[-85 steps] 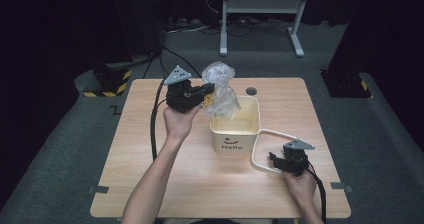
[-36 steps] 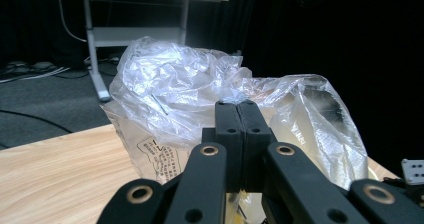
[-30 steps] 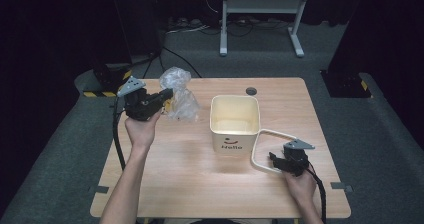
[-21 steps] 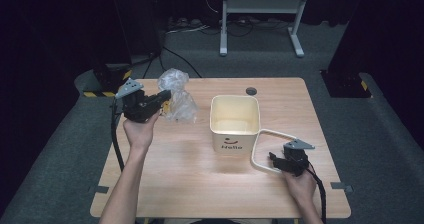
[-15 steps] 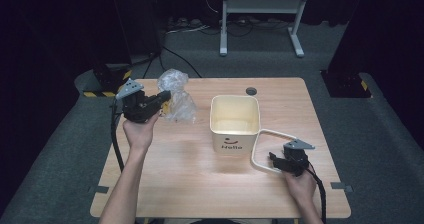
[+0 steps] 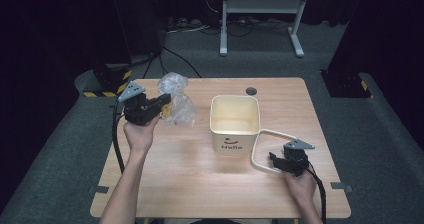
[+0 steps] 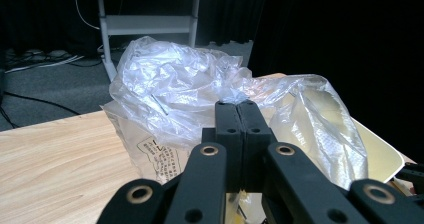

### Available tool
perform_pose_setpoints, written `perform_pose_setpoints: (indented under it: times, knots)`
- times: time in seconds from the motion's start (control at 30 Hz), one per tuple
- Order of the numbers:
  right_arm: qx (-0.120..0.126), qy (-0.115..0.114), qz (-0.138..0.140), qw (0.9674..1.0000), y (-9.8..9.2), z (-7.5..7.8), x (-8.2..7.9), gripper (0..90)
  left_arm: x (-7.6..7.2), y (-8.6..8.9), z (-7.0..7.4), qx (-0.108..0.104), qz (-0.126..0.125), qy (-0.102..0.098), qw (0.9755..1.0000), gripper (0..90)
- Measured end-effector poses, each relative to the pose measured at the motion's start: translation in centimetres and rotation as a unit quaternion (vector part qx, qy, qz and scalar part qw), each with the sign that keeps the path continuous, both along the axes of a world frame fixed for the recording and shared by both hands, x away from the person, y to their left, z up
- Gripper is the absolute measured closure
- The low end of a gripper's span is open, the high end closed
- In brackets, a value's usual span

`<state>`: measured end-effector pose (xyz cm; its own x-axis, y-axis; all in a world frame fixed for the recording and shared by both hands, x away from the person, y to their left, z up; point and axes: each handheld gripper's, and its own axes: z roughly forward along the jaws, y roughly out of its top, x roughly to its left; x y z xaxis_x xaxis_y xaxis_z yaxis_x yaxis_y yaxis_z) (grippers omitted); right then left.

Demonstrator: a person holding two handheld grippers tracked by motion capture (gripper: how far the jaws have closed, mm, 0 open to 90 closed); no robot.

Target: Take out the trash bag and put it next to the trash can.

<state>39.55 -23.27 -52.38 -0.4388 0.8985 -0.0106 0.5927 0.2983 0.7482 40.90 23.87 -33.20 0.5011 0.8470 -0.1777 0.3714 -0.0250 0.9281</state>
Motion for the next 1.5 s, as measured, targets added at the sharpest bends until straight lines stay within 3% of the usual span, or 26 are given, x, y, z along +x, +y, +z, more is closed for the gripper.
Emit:
perform_pose_setpoints:
  times: [0.83, 1.1, 1.13, 1.17, 1.2, 1.3, 1.37, 1.5]
  knots:
    - [0.0, 0.0, 0.0, 1.0, 0.0, 0.0, 0.0, 34.4, 0.2, -0.2, -2.1, 0.03, 0.015, 0.017, 0.9993, 89.2]
    - [0.0, 0.0, 0.0, 1.0, 0.0, 0.0, 0.0, 34.4, 0.6, -0.4, -3.0, 0.028, 0.017, 0.028, 0.9991, 89.3]
    - [0.0, 0.0, 0.0, 1.0, 0.0, 0.0, 0.0, 34.3, 0.6, -0.7, -3.2, 0.015, 0.026, 0.025, 0.9992, 89.3]
    - [0.0, 0.0, 0.0, 1.0, 0.0, 0.0, 0.0, 34.3, 0.6, -0.7, -3.2, 0.016, 0.026, 0.027, 0.9992, 89.3]
    - [0.0, 0.0, 0.0, 1.0, 0.0, 0.0, 0.0, 34.3, 0.6, -0.4, -3.3, 0.031, 0.019, 0.031, 0.9988, 89.2]
    - [0.0, 0.0, 0.0, 1.0, 0.0, 0.0, 0.0, 34.3, 0.8, -0.5, -3.6, 0.02, 0.029, 0.03, 0.9989, 89.2]
    - [0.0, 0.0, 0.0, 1.0, 0.0, 0.0, 0.0, 34.3, 0.8, -0.3, -3.7, 0.031, 0.024, 0.036, 0.9986, 89.2]
    - [0.0, 0.0, 0.0, 1.0, 0.0, 0.0, 0.0, 34.3, 0.9, -0.4, -3.9, 0.035, 0.024, 0.038, 0.9984, 89.2]
